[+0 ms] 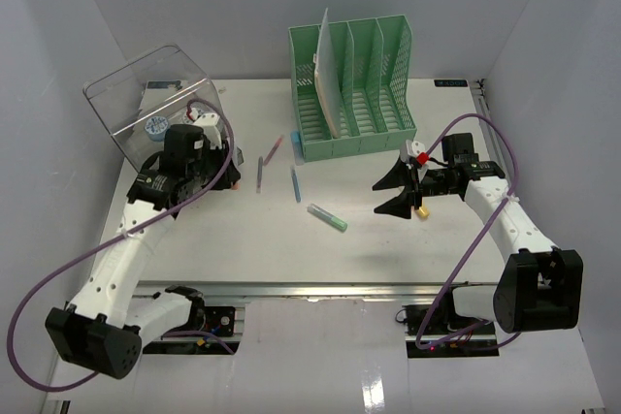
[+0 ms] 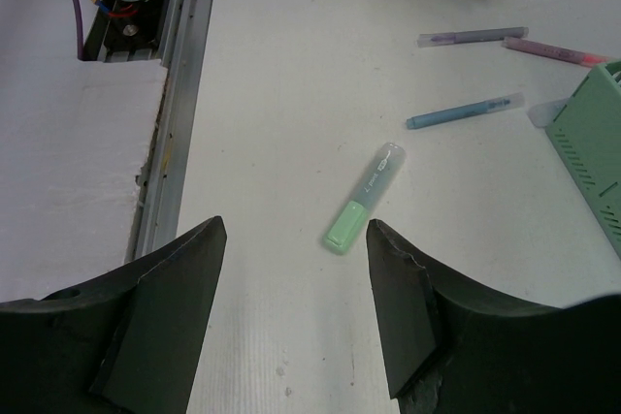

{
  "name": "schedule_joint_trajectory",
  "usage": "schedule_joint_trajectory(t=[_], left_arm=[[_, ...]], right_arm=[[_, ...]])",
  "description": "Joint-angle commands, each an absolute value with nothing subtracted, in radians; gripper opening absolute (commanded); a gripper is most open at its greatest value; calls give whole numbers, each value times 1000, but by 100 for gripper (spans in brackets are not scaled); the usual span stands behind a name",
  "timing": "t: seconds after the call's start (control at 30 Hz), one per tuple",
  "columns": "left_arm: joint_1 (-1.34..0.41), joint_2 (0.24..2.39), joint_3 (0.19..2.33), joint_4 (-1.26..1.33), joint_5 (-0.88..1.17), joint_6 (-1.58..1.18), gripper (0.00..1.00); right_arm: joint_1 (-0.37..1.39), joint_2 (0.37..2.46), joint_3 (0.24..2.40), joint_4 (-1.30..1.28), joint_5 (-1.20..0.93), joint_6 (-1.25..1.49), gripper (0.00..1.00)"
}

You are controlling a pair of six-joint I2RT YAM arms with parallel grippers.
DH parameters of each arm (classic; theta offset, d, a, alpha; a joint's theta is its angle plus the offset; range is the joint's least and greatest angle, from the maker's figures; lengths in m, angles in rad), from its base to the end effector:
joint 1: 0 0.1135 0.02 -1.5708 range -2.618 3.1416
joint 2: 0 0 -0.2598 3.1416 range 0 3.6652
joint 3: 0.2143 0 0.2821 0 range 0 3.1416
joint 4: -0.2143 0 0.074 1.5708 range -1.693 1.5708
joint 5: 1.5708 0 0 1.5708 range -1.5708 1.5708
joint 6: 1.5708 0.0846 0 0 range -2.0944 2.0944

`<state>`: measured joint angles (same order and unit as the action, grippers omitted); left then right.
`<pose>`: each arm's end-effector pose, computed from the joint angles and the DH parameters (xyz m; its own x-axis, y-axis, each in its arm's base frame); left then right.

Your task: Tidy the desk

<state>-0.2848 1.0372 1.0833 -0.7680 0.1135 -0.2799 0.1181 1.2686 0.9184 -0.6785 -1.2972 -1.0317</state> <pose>0.2651 -0.0876 0.3054 -0.7092 -0.0784 -0.7007 0.1715 0.9448 -0.2793 0.2607 0.1130 0.2403 0.0139 -0.2318 -0.9727 -0.9996 0.0211 -0.0194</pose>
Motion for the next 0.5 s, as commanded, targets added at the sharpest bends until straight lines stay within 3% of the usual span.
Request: schedule_joint_trajectory(t=[0.0, 0.2, 0.47], left_arm=[[-287, 1115, 1123, -809, -194, 103, 0], [-285, 1116, 969, -558, -422, 413, 2], [-285, 1211, 925, -369, -510, 565, 0]], right_arm=[[114, 1259, 910, -669, -1321, -1042, 67], [114, 1269, 907, -669, -1322, -1042, 67], [114, 1275, 908, -667, -1318, -1043, 67]])
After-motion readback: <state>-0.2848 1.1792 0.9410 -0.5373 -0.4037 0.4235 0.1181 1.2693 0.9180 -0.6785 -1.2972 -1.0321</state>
